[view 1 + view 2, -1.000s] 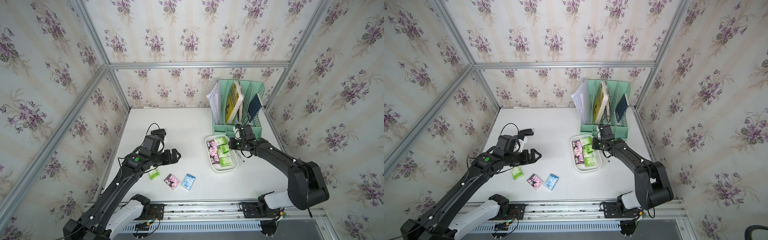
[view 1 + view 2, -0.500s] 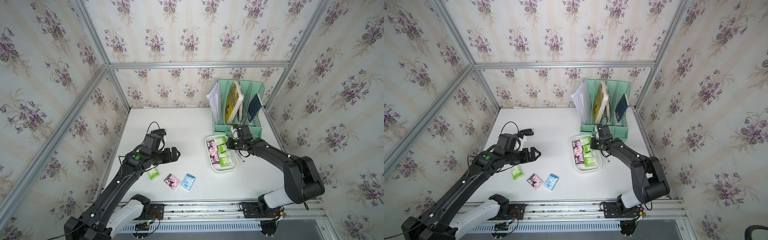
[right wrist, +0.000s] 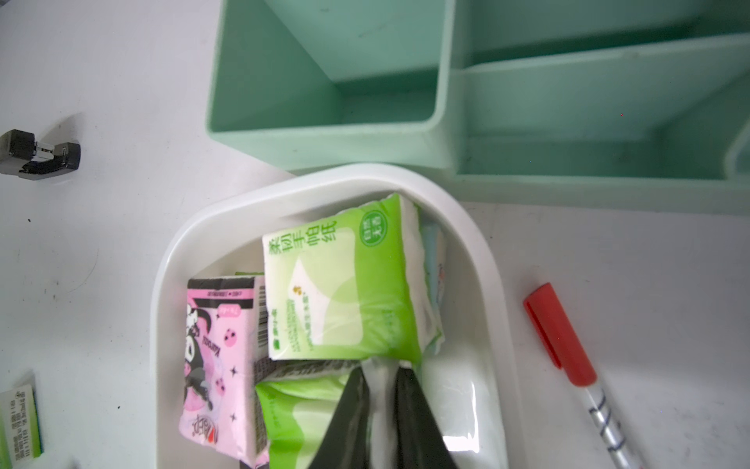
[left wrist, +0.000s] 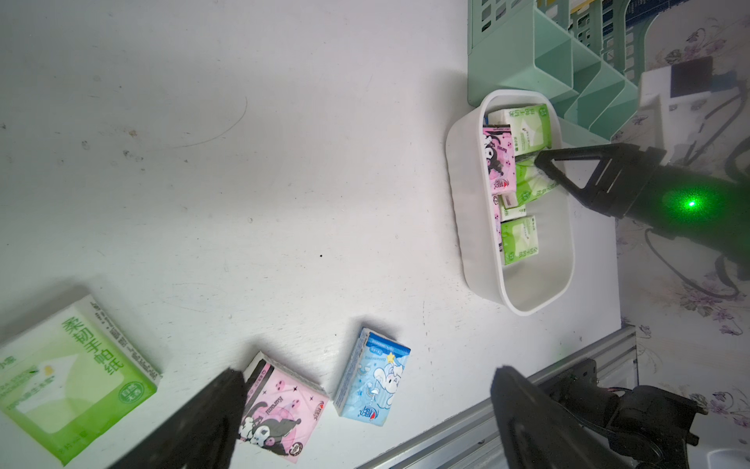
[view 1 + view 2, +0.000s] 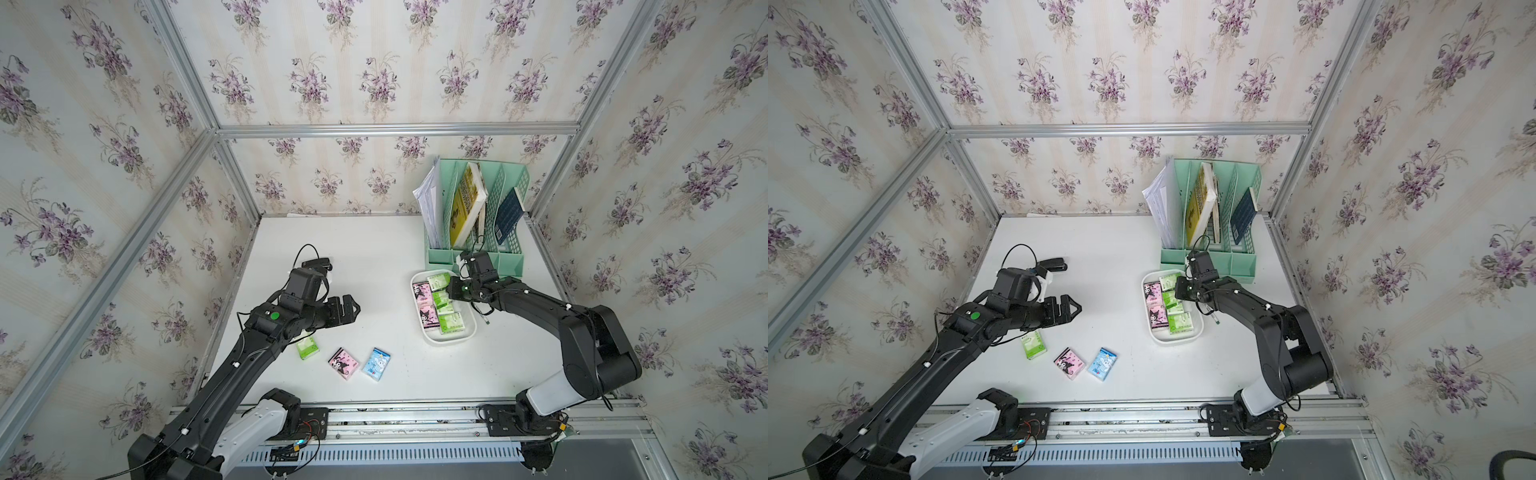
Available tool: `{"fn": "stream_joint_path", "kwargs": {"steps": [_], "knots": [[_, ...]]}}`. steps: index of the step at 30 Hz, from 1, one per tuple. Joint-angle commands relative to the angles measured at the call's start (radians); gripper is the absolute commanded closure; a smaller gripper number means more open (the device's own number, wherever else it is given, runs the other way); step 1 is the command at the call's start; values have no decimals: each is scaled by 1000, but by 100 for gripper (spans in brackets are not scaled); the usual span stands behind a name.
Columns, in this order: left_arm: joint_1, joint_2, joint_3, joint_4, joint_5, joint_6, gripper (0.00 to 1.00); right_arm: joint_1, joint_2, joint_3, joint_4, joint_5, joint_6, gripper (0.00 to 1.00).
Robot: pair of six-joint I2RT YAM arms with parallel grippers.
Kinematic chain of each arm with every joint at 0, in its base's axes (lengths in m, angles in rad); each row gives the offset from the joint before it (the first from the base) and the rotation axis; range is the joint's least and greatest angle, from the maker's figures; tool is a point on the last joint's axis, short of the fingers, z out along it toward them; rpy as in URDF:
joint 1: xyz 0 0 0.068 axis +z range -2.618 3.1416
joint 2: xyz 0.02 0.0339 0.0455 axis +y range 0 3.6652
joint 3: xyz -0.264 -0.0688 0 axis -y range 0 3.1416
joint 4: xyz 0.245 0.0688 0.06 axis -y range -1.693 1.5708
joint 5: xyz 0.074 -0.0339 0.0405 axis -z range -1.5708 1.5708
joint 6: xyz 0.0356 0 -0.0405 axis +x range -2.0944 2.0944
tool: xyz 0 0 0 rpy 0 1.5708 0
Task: Put the pocket tissues into the storage box
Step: Place the pocket tissues in the storage box.
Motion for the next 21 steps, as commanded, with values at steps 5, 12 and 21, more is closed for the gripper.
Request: {"fn": "stream_joint_path", "kwargs": {"steps": [5,12,21], "knots": [[1,-1,-1,-4,-14,9,1,1,-53,1,11,43,19,53],[1,-1,-5,-2,-18,0,1,12,-149,-16,-45,60,0,46],[1,-3,-10,1,-22,-13,1,150,-268,-163,-134,110,-39,78]]}}
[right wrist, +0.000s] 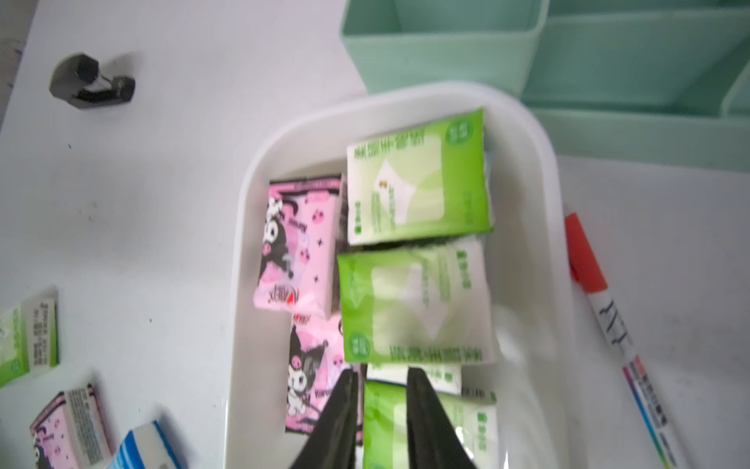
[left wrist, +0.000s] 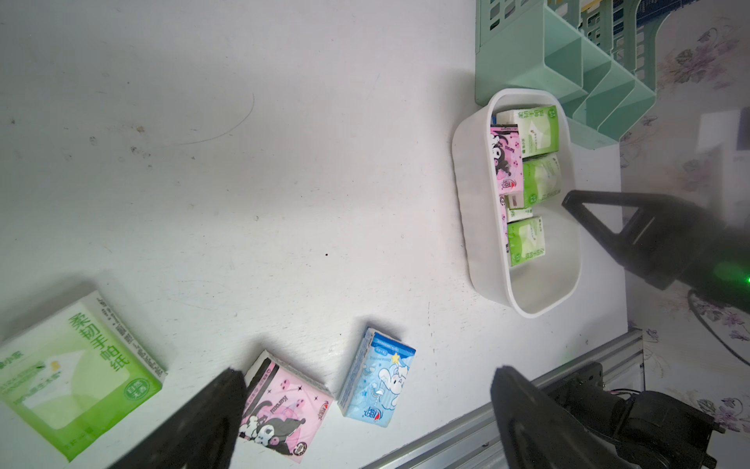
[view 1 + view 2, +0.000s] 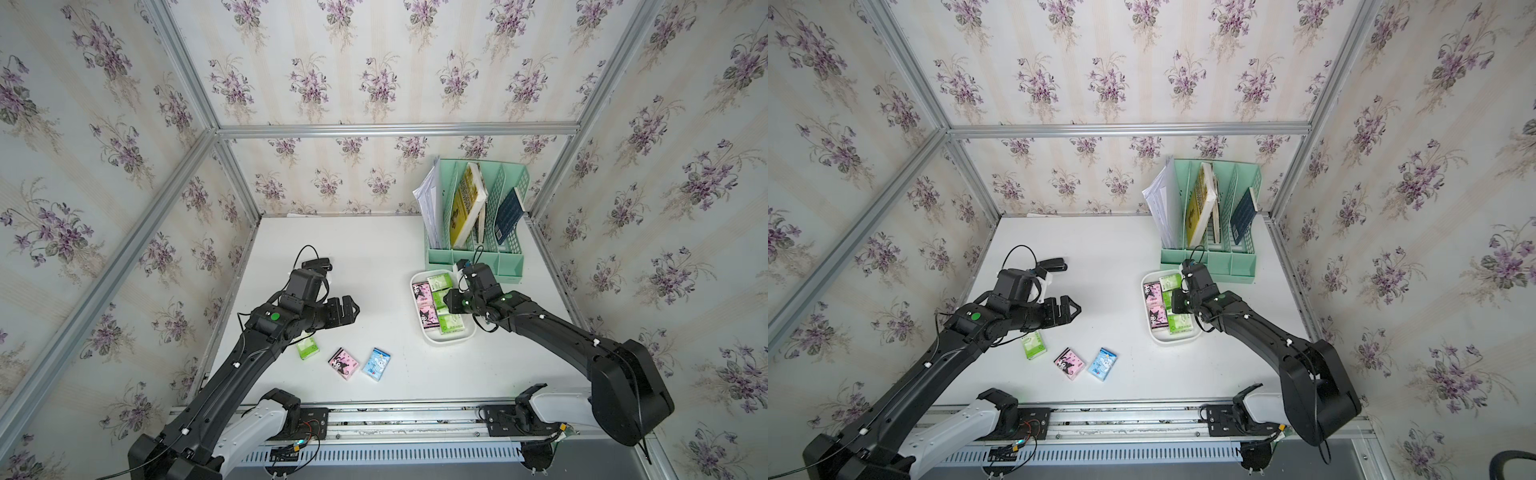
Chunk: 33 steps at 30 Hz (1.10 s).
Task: Put the pocket tissues into the storage box
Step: Place the pocket tissues in the storage box.
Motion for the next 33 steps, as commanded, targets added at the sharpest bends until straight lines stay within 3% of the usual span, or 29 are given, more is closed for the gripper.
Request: {"fn": "stream_joint_path", "kwargs": {"steps": [1,7,15,23,29,33], "knots": [[1,-3,-1,0,-9,-10,1,18,-27,-43,-32,35,-4,80],[1,-7,7,-10,-18,-12,1,18,19,-44,-4,40,-3,85],[1,-9,9,-23,-27,-5,1,18,139,56,17,79,-36,86],[1,2,13,-19,-27,-2,1,18,160,98,1,41,-39,85],[1,2,16,-19,-29,1,1,20,21,96,-72,5,-56,75],[1,3,17,-6,-24,-8,1,80,-78,103,-116,-48,-82,58]]}}
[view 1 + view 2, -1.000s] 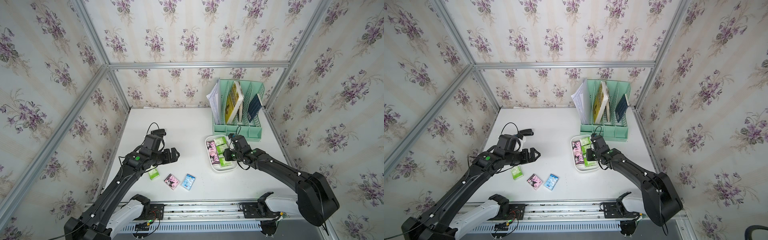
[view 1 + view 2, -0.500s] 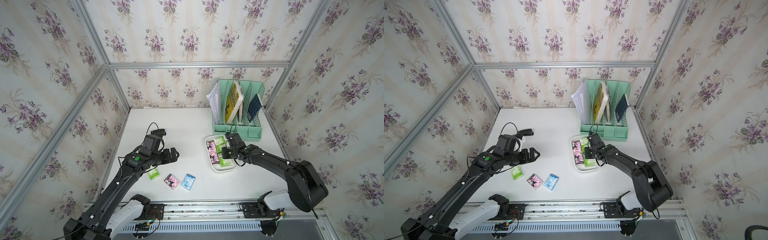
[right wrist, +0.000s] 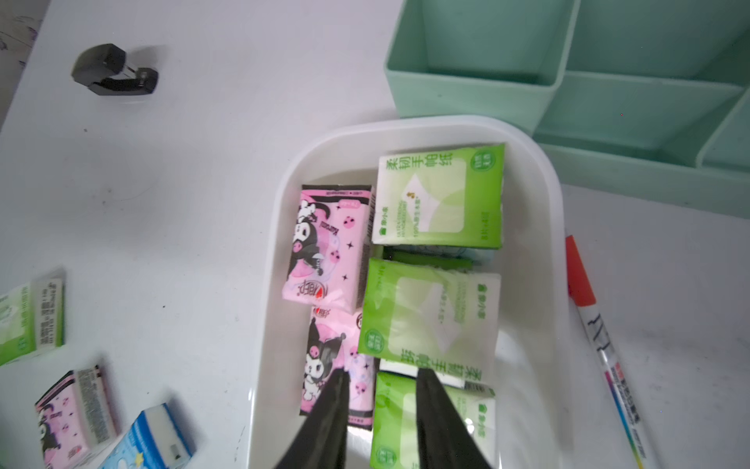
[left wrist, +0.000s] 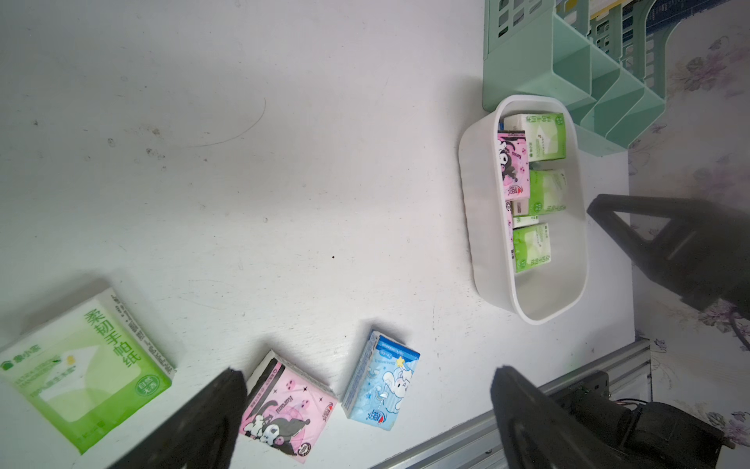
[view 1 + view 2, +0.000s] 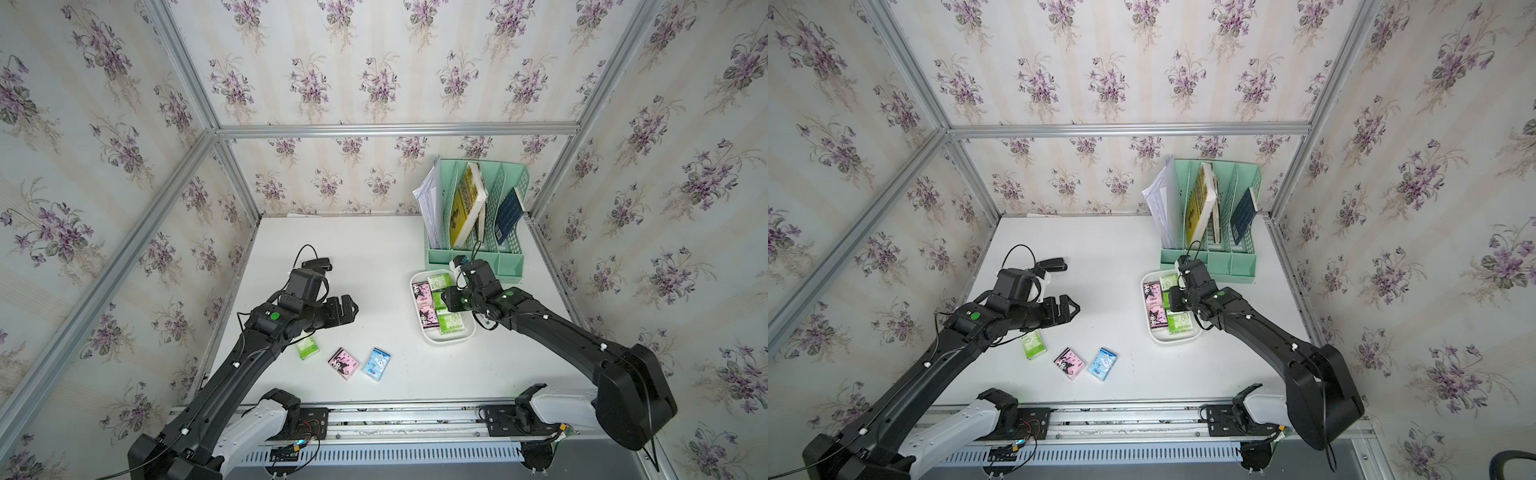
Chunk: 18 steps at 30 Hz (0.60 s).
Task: Put the pocket tissues into the storage box
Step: Place the pocket tissues in the storage box, then pick up the pocket tissues from the center of the board.
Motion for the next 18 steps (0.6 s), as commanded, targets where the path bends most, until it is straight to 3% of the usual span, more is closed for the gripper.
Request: {"fn": "stream_joint_path", "kwargs": {"steps": [1,4,10,18], "knots": [[1,1,10,5,-3,-7,1,54,-48,6,-48,-82,-46,54],[1,-6,11,9,-12,-18,1,157,-55,6,-47,-147,-120,46],[1,-40,13,-16,-61,-38,1,318,60,12,-43,-237,-192,42],[2,-83,8,-38,-106,-64,1,391,267,52,21,-338,-208,39]]}}
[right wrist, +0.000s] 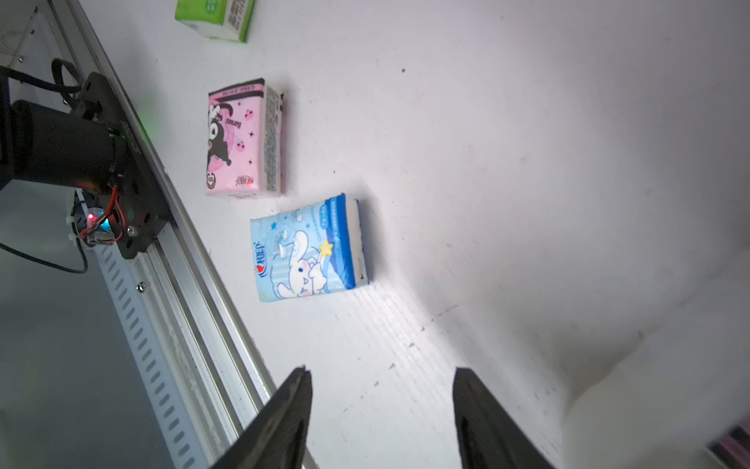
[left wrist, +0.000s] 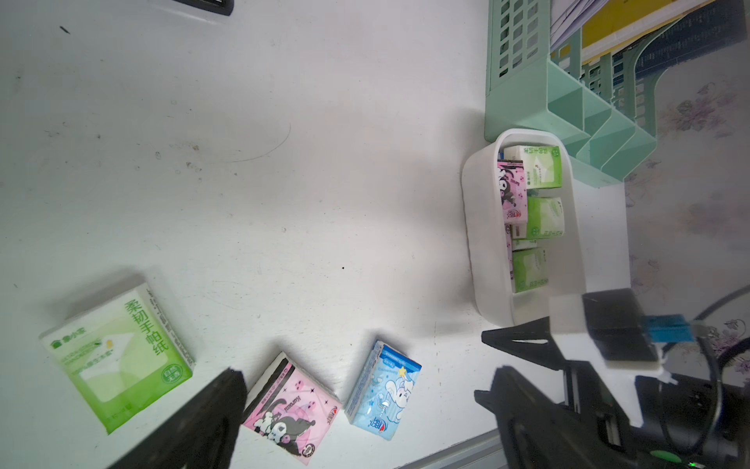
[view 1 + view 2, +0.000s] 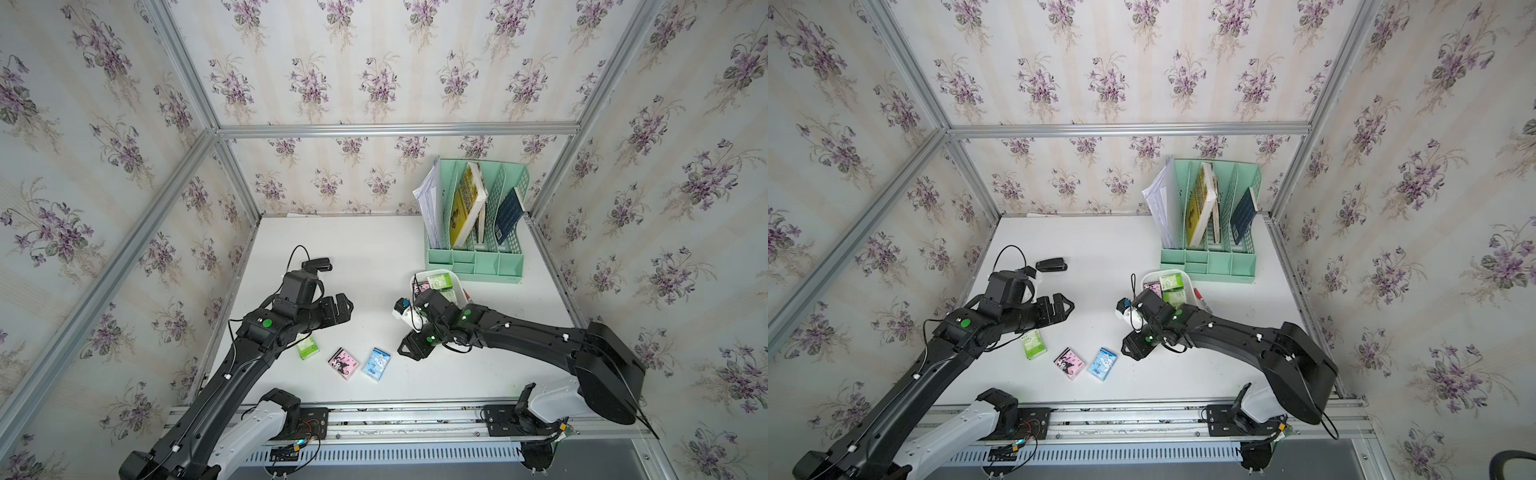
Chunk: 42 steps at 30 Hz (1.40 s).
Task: Put the pocket tissues into the storage box
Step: Pick up the pocket tissues from the center of the board.
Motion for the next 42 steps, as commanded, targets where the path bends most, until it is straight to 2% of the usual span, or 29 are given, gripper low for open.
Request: {"fn": "stream_joint_path", "kwargs": {"steps": [1,5,12,19,21,26,28,31,36,42], "knots": [[3,-17,-3,-9,-43,-26,1,16,56,30,39,-73,-27,39],[11,-48,-25,-10,-84,-45,1,33,136,76,55,-88,-36,38],[38,-73,-38,-29,-77,-32,1,56,281,176,35,-106,-50,38],[51,-78,-47,-33,-77,-18,1,72,337,204,18,-87,-41,47],[52,-80,-50,-31,-77,-15,1,74,342,206,16,-78,-37,52],[55,-83,-53,-33,-77,-9,1,76,358,205,5,-58,-36,83],[55,-85,-52,-34,-78,-10,1,77,355,200,9,-50,-29,89],[57,-87,-51,-33,-77,-8,1,68,312,177,49,-49,-5,99],[57,-80,-41,-28,-67,-12,1,12,182,154,89,-5,79,100],[57,-37,-5,-22,-12,-13,1,-190,-86,49,87,34,215,100]]}}
